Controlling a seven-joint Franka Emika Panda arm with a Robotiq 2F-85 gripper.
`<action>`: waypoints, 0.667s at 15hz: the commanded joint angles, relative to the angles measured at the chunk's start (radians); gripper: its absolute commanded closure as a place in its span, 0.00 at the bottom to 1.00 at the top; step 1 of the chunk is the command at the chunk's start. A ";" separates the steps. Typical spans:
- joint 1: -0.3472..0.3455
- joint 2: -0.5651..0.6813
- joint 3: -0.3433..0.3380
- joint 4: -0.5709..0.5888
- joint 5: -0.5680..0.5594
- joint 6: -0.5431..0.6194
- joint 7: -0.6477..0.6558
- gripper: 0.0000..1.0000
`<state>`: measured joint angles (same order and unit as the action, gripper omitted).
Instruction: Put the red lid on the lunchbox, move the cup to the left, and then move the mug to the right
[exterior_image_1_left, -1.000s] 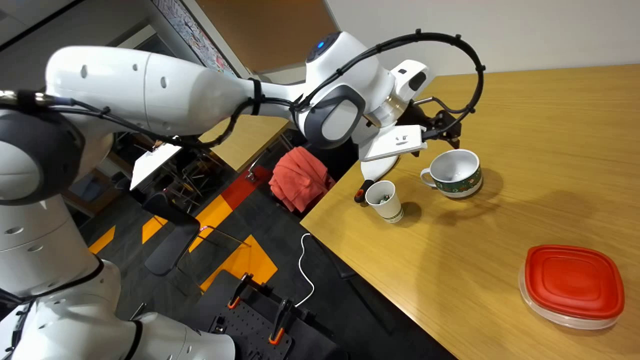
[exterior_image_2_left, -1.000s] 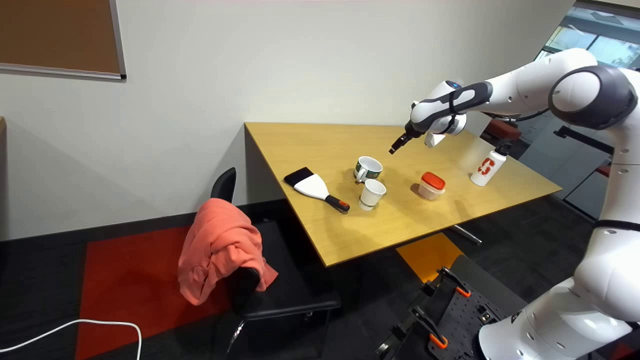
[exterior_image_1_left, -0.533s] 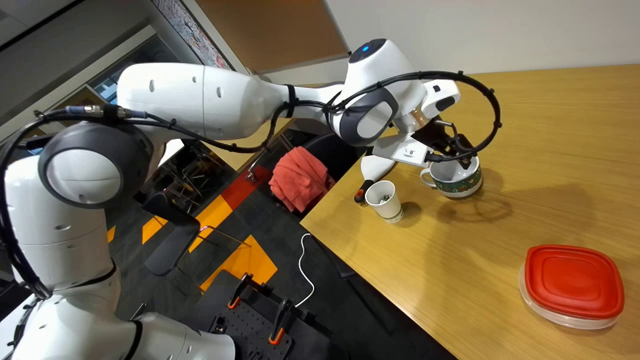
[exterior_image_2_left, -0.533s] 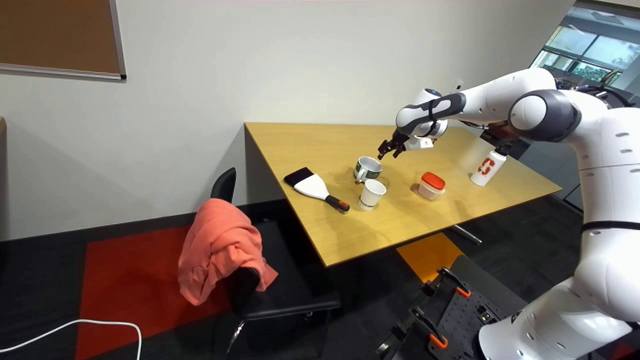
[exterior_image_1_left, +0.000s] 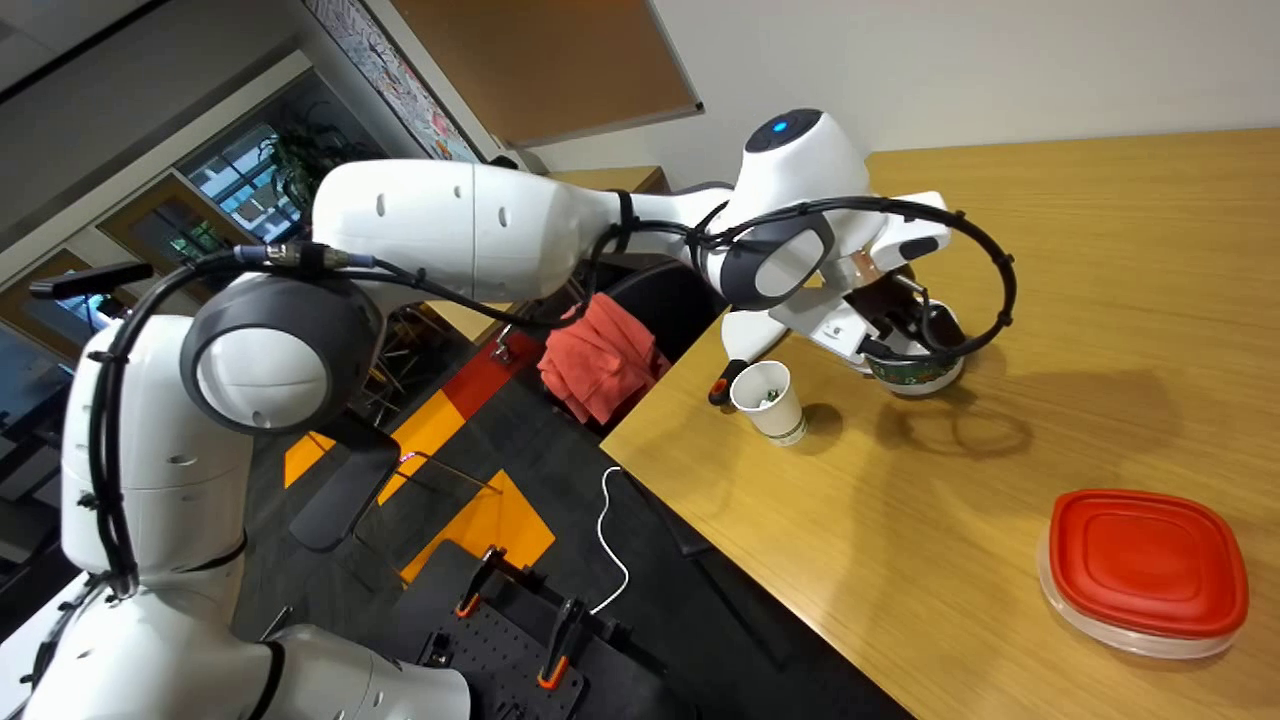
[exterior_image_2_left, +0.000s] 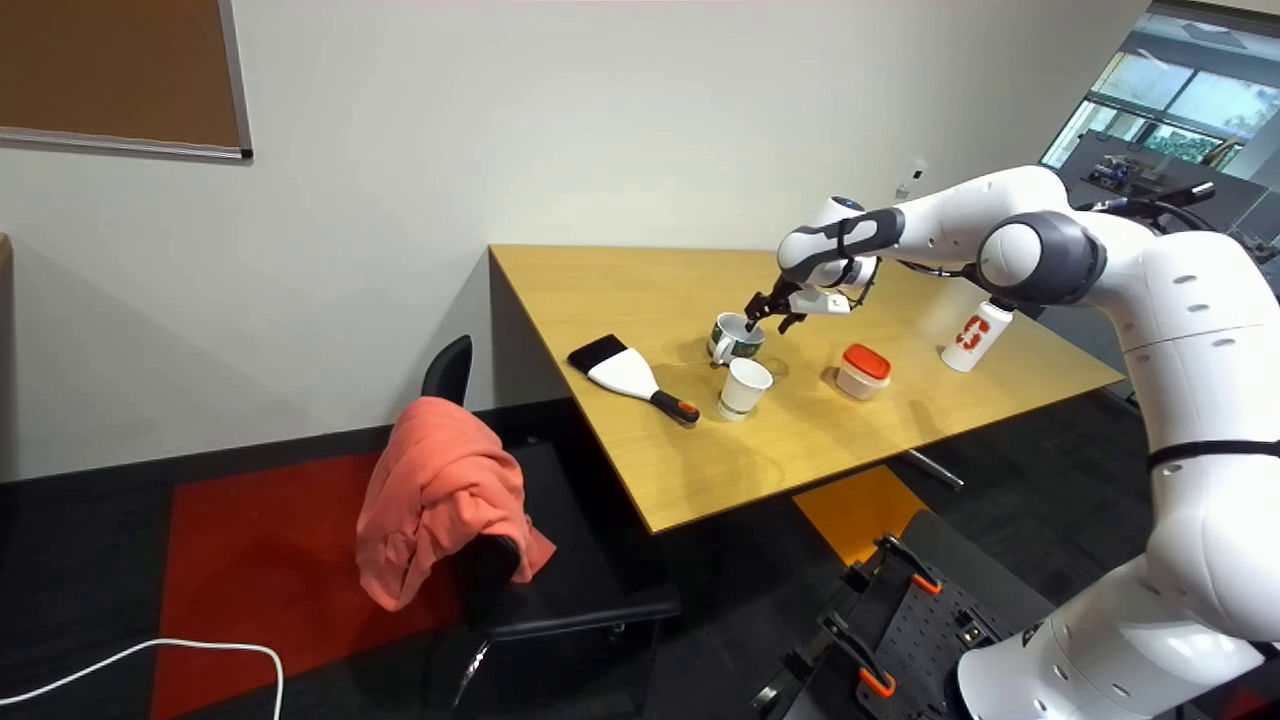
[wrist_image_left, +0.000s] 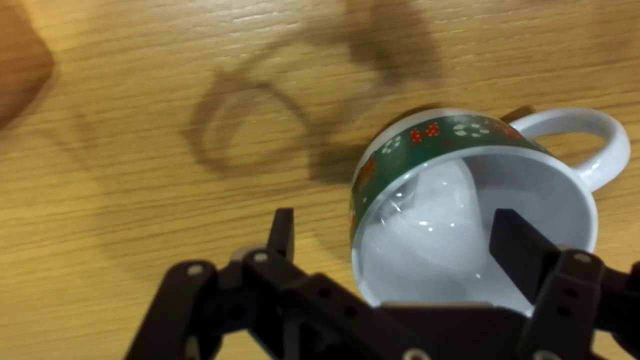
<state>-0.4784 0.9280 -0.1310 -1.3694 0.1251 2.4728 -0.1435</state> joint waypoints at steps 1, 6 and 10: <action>-0.010 0.062 -0.005 0.093 0.012 -0.072 0.048 0.00; -0.026 0.119 -0.002 0.156 0.012 -0.117 0.060 0.32; -0.031 0.149 -0.002 0.196 0.011 -0.136 0.062 0.62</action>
<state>-0.5071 1.0438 -0.1310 -1.2446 0.1257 2.3942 -0.1085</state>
